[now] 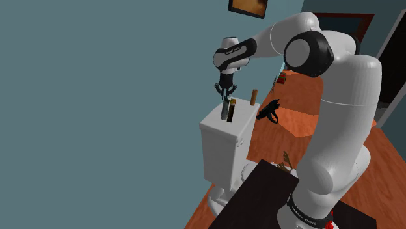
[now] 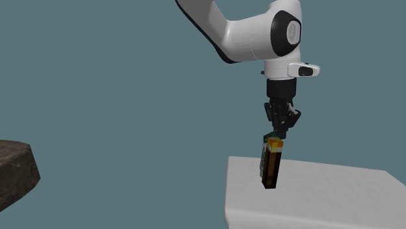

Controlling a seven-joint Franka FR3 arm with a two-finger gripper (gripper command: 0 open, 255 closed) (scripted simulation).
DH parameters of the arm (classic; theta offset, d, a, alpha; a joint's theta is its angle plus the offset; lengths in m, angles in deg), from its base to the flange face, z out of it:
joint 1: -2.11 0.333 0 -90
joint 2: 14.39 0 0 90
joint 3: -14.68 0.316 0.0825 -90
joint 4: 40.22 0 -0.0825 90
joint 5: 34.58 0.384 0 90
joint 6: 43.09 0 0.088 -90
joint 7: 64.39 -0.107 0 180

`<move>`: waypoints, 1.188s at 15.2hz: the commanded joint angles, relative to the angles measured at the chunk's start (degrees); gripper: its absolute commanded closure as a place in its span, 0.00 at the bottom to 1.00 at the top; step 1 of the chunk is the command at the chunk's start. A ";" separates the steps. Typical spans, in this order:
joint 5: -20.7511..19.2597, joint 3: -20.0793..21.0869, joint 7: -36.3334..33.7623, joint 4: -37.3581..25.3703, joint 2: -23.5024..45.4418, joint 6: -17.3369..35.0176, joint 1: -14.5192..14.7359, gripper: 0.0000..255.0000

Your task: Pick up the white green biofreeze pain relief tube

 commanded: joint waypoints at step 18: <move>0.12 0.00 0.58 -6.93 -1.68 -8.61 0.04 1.00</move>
